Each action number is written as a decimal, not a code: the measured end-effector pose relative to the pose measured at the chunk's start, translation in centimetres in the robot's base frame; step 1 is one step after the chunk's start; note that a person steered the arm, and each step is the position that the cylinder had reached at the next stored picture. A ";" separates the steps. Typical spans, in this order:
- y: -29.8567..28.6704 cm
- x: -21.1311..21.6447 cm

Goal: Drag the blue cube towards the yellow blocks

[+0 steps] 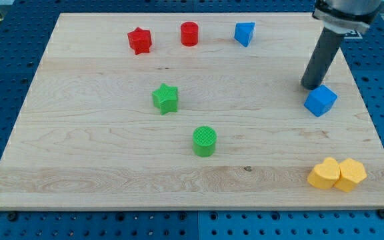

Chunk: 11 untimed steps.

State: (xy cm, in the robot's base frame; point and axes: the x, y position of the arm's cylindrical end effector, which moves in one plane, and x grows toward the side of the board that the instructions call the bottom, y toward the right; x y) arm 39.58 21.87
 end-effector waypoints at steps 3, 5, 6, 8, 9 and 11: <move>0.4 0.1; 0.4 1.2; 0.4 2.8; 0.4 4.4; 0.4 4.4; 0.4 5.8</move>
